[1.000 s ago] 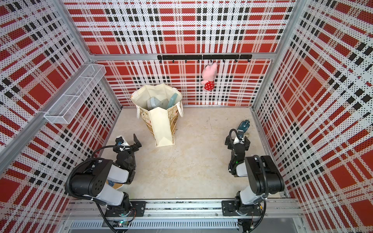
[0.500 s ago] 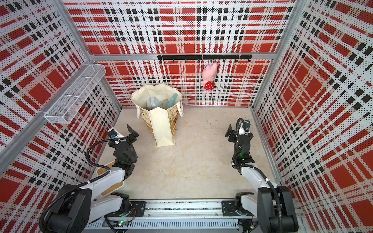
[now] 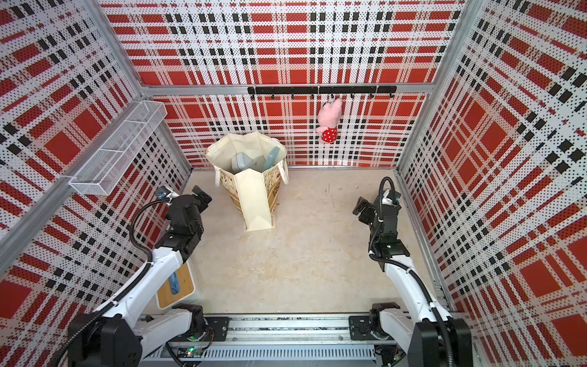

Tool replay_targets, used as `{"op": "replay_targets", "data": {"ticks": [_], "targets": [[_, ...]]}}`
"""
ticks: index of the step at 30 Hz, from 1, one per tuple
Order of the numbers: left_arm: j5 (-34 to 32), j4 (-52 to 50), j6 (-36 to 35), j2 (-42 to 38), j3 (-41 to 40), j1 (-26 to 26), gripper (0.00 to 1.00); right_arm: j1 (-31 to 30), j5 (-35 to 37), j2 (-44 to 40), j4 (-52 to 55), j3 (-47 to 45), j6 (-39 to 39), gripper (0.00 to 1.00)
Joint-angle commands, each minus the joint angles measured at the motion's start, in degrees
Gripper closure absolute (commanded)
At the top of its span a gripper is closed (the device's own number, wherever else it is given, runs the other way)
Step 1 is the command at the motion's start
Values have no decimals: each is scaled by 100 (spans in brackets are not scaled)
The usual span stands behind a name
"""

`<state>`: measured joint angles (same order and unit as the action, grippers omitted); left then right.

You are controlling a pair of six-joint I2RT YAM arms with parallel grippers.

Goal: Take out the pencil case from the canvas bag
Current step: Pick up the canvas bag from the center of the board.

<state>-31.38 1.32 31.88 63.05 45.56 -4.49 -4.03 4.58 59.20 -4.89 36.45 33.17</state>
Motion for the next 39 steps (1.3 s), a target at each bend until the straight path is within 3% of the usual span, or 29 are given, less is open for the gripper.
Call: {"op": "replay_targets", "data": {"ticks": [1, 8, 16, 20, 24, 32, 39], "targets": [[1168, -966, -128, 41, 475, 327, 2, -203, -877, 219, 334, 470, 114, 0], [2452, -1688, -167, 964, 2282, 857, 2, -1701, -305, 1206, 1139, 1919, -100, 0], [2594, -2778, -94, 2745, 4833, 859, 2, -2759, 126, 2209, 1777, 3416, -397, 0], [2490, -3541, -219, 3719, 6066, 749, 2, -2860, 122, 2376, 1859, 3618, -401, 0], [1909, -4373, -331, 4589, 7247, 591, 0, -2866, 157, 2430, 2039, 3692, -419, 0], [1749, -5260, -364, 5780, 8838, 614, 0, -2868, 234, 2412, 2325, 3771, -445, 0], [2126, -5433, -437, 6236, 9269, 658, 18, -2866, 236, 2487, 2455, 3864, -395, 0]]}}
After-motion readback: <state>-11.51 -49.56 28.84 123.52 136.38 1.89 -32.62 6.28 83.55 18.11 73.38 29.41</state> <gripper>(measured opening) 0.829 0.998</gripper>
